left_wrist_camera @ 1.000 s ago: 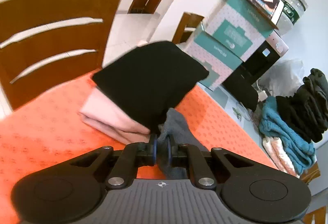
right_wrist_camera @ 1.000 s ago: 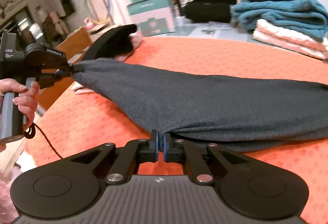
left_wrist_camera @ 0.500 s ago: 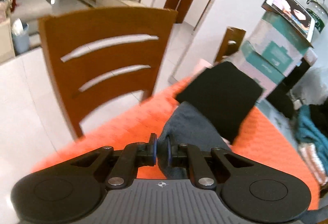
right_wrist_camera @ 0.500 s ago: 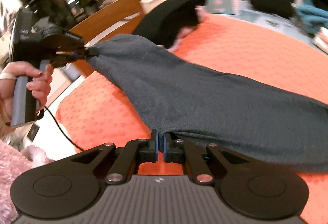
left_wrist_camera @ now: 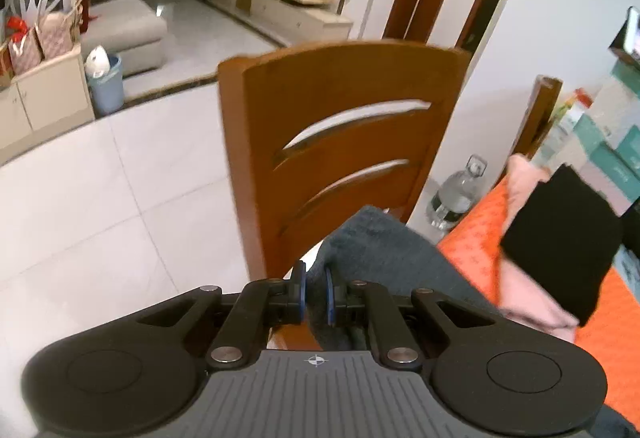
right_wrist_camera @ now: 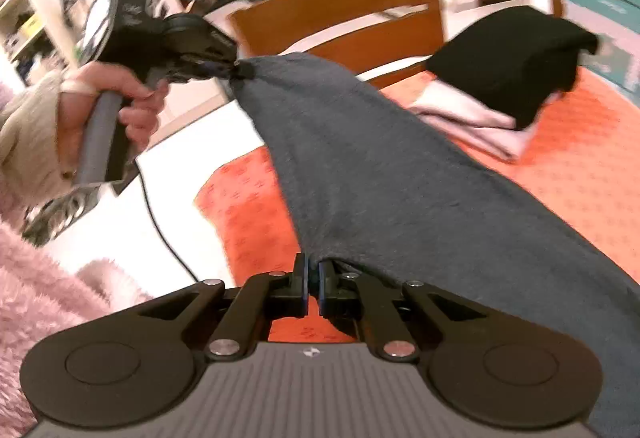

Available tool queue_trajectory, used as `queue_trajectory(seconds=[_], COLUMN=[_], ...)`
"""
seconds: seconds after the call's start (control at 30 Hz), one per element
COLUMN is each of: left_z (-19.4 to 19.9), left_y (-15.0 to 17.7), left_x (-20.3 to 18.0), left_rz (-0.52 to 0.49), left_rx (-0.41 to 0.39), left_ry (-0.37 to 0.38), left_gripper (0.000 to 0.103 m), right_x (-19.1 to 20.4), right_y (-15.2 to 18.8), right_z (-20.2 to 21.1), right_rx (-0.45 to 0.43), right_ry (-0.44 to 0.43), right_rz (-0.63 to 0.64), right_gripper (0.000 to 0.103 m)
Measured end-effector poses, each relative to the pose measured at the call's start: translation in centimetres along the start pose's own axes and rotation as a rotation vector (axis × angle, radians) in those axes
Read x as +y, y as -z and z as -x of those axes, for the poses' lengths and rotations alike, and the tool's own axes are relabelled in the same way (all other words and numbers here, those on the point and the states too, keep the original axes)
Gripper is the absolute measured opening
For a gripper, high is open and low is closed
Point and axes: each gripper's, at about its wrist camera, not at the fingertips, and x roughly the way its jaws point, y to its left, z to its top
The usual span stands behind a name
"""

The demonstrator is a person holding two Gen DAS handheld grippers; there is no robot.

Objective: Fold clothes

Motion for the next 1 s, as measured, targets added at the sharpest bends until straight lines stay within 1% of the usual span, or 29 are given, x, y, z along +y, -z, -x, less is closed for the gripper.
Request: queue_trajectory(seconds=[0.07,0.1,0.13,0.2,0.23,0.27,0.43,0.6,0.7,0.77,0.83,1.0], left_z=[-0.3,-0.2,0.0,0.5,0.7,0.8,1.5,3.3,4.5,5.3,6.1,7.7], left_y=[0.4,0.5,0.6,0.5,0.4,0.2,-0.1,1.4,2.9,4.2,5.6,8.8], left_x=[0.2,0.2,0.2,0.2,0.2,0.1,-1.4,-4.1,-6.0,-7.3,-8.5,-11.2], left_rz=[-0.019,-0.029,-0.036,-0.039,-0.038,-0.038,-0.05,-0.104,-0.134,-0.155,-0.183,-0.214], left_rx=[0.002,-0.006,-0.02,-0.042,-0.047,-0.046,-0.03,-0.016,-0.002,0.008,0.015,0.062], left_ry=[-0.021,-0.034,-0.045,-0.044,-0.037,-0.03,0.014,0.064,0.094,0.113,0.129,0.163], left_gripper=[0.016,0.016,0.016,0.021,0.024,0.027,0.031,0.038,0.041,0.045,0.047,0.05], right_x=[0.1,0.1,0.0,-0.3,-0.6,-0.9,-2.6,-5.3,-7.7,-9.3,-10.9,-13.8], right_y=[0.0,0.0,0.0,0.2,0.3,0.6,2.1,4.9,7.2,8.6,10.1,13.5], right_z=[-0.5,-0.4,-0.4,0.2,0.7,1.3,5.0,9.4,11.9,13.4,14.9,17.7], right_rx=[0.04,0.051,0.061,0.06,0.056,0.052,0.009,-0.047,-0.066,-0.075,-0.083,-0.097], right_ry=[-0.022,-0.027,-0.03,-0.024,-0.014,0.0,0.098,0.216,0.28,0.32,0.357,0.413], right_rz=[0.005,0.008,0.009,-0.002,-0.014,-0.025,-0.093,-0.199,-0.265,-0.31,-0.353,-0.422], right_gripper=[0.013,0.017,0.018,0.025,0.025,0.025,0.025,0.027,0.027,0.027,0.027,0.027])
